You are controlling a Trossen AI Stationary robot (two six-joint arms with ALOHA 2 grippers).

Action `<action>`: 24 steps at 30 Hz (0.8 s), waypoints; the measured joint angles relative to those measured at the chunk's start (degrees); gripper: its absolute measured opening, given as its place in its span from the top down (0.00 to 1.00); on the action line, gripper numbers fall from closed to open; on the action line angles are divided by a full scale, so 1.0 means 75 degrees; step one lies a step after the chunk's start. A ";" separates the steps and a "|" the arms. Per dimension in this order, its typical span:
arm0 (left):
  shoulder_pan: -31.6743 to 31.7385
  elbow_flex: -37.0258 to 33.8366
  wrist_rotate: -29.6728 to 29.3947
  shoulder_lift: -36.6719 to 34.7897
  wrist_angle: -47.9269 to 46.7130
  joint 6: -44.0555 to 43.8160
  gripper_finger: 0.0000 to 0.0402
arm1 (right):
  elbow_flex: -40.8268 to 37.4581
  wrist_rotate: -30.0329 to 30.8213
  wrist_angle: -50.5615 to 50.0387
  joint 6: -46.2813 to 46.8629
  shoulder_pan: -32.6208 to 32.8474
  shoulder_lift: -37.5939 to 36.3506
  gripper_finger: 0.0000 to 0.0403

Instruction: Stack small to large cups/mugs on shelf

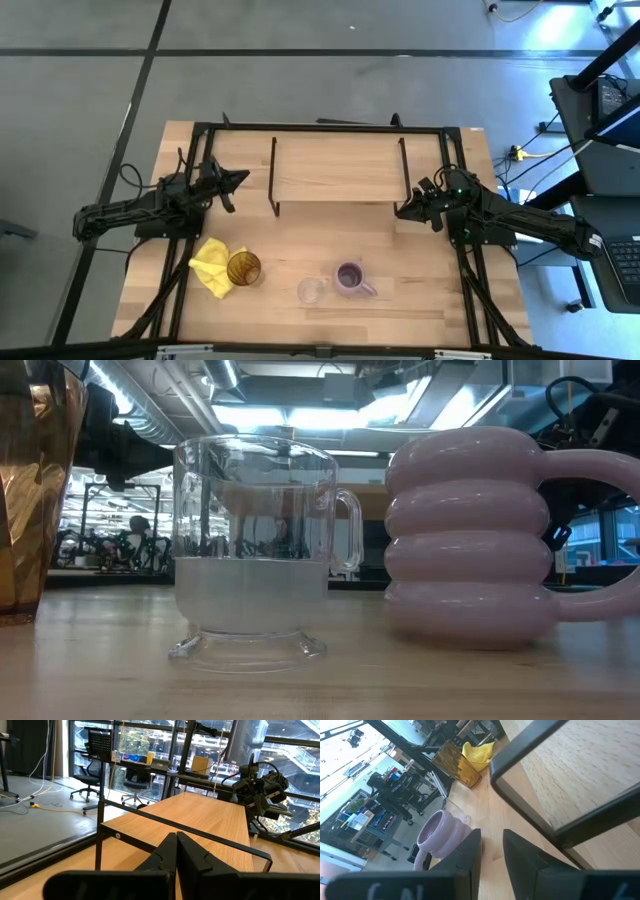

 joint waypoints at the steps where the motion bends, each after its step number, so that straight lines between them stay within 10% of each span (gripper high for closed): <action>1: -0.0001 0.0001 -0.0001 0.0002 0.0000 0.0000 1.00 | 0.0003 0.0079 0.0011 -0.0143 0.0003 0.0002 0.79; 15: 0.0001 0.0001 -0.0001 0.0000 0.0000 -0.0001 1.00 | 0.0003 0.2650 0.1135 0.2086 0.0003 -0.0003 0.79; 24: 0.0001 0.0000 -0.0001 0.0001 0.0000 -0.0001 1.00 | 0.0003 0.1005 0.0973 0.2834 0.0551 0.0003 0.79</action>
